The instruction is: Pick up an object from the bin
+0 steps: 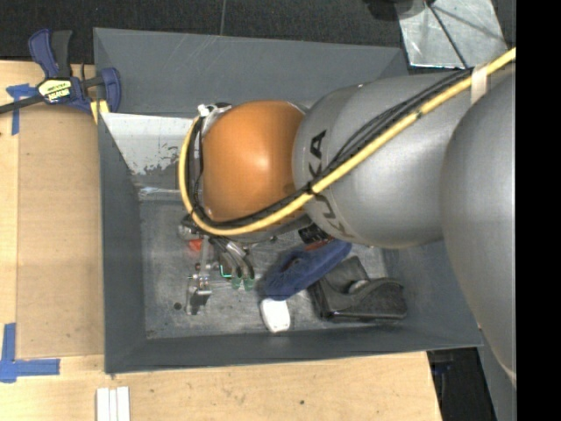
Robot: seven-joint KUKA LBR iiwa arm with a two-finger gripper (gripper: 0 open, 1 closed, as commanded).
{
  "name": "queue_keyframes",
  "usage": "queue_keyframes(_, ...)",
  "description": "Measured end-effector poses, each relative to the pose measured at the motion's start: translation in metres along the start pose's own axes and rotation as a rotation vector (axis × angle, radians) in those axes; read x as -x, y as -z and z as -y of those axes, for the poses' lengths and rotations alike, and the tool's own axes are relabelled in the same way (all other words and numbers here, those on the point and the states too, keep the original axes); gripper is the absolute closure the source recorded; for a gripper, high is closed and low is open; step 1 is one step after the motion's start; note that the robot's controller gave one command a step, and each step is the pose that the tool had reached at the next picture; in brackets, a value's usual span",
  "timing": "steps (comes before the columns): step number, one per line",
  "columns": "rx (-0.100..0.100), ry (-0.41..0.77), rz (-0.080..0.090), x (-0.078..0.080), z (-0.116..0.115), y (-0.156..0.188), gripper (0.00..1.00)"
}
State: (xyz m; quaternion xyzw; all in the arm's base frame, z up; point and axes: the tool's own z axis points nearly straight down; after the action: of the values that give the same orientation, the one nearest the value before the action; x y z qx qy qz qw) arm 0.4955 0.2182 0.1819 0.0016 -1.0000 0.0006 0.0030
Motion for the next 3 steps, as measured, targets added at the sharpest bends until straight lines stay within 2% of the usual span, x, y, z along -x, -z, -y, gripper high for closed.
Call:
queue_keyframes(1,0.0,0.263,0.002,0.006,-0.009,-0.101,0.0)
queue_keyframes(2,0.007,0.098,0.011,0.038,0.018,-0.108,0.0)
queue_keyframes(3,0.004,-0.166,0.013,0.022,0.048,-0.011,0.0)
